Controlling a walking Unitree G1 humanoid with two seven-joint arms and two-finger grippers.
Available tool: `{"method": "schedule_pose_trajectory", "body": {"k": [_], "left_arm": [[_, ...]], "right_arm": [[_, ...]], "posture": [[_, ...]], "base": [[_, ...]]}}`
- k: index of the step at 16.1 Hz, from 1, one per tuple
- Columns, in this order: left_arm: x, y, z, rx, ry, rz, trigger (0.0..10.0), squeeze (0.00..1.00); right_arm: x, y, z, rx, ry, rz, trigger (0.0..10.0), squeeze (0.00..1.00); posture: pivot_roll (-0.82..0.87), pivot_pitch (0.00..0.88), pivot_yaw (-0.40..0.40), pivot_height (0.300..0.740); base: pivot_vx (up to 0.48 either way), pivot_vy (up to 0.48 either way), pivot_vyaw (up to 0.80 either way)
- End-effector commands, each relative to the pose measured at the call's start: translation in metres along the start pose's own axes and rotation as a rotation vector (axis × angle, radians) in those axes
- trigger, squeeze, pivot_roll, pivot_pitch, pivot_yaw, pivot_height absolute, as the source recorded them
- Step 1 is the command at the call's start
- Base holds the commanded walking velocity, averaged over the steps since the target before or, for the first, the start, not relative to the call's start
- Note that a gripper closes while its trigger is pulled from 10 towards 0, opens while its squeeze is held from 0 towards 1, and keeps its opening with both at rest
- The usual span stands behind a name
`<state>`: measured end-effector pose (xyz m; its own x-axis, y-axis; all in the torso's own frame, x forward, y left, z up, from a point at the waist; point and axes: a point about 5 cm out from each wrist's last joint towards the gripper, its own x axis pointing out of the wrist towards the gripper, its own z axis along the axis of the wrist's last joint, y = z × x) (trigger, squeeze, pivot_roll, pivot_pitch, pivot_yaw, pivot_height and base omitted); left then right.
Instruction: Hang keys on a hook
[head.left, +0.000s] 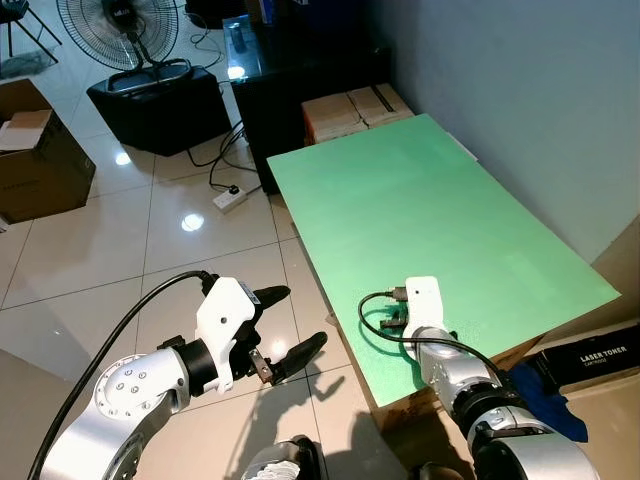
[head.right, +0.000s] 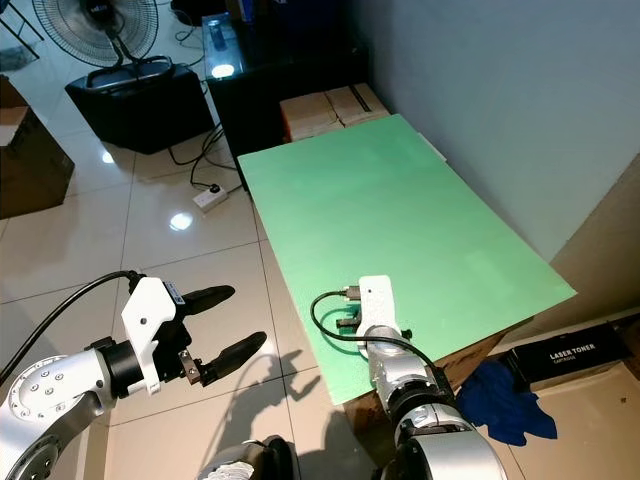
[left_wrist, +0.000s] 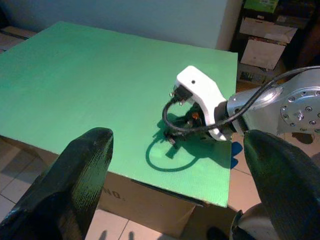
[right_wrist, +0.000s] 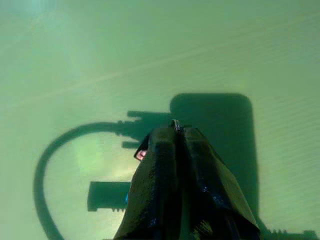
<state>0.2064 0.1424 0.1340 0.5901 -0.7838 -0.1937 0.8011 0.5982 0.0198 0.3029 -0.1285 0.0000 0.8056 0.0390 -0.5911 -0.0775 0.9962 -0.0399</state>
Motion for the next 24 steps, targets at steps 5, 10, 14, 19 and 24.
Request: {"method": "schedule_pose_trajectory", "body": {"k": [5,10,14,19,24], "left_arm": [[-0.003,0.002,0.004,0.012,-0.002,0.007,10.0,0.00],[-0.001,0.003,0.001,0.021,-0.009,0.017,10.0,0.00],[0.002,0.016,0.001,0.091,-0.051,0.151,10.0,0.00],[-0.004,0.033,-0.002,0.103,-0.096,0.373,10.0,0.00],[-0.007,0.037,-0.004,0.025,-0.142,0.571,10.0,0.00]], "right_arm": [[-0.005,-0.016,0.036,-0.020,-0.245,-0.097,0.0,0.00],[-0.018,-0.025,0.051,-0.109,-0.416,-0.148,0.0,0.00],[-0.041,-0.027,0.055,-0.102,-0.588,-0.110,10.0,0.00],[-0.085,0.003,0.071,-0.188,-0.762,0.192,10.0,0.00],[-0.114,0.014,0.082,-0.314,-0.829,0.215,10.0,0.00]], "posture": [[0.14,0.079,0.150,0.740],[0.11,0.047,0.139,0.740],[0.07,0.010,0.118,0.740],[0.02,0.000,0.097,0.740],[0.01,0.000,0.067,0.740]], "base": [[0.000,0.000,0.00],[0.000,0.000,0.00],[0.000,0.000,0.00],[0.000,0.000,0.00],[0.000,0.000,0.42]]}}
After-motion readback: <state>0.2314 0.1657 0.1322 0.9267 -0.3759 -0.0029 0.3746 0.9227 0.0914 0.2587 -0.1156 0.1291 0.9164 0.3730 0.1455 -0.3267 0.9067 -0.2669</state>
